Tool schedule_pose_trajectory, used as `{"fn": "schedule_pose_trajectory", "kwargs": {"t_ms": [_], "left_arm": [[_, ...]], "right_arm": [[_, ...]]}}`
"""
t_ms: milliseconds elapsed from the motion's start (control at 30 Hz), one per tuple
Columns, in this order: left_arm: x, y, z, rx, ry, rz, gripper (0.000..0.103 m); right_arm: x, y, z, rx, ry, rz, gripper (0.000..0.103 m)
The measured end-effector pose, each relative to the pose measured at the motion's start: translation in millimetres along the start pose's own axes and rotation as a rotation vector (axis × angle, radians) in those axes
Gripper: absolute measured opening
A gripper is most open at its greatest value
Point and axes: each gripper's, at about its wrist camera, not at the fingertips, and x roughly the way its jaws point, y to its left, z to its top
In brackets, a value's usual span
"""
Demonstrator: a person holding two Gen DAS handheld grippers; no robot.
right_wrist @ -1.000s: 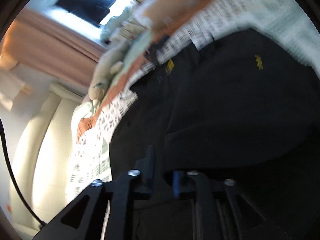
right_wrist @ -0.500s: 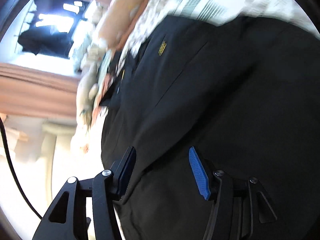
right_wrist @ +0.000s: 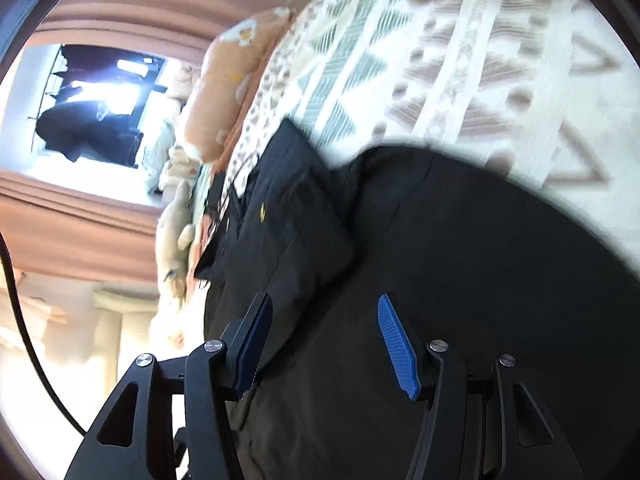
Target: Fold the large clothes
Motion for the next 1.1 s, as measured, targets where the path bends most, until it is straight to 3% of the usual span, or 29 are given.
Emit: {"fn": "schedule_pose_trajectory", "kwargs": {"t_ms": [200,367,700,933,1100], "left_arm": [[34,-63,-10,0.104,0.077,-0.034,0.064],[68,-116,-16,0.224,0.127,-0.049,0.064],[140,-177,-26,0.287,0.23,-0.051,0.064],[184,-201,-30,0.371,0.273,0.045,0.064],[193,-202,-33,0.404,0.227,0.097,0.062]], "right_arm": [[-12,-24,19,0.079,-0.031,0.025,0.056],[-10,-35,29,0.127,0.0,0.077,0.056],[-21,-50,47,0.167,-0.02,0.087,0.056],[-16,-59,49,0.207,-0.017,0.084,0.056],[-12,-64,51,0.223,-0.009,0.082,0.056]]}}
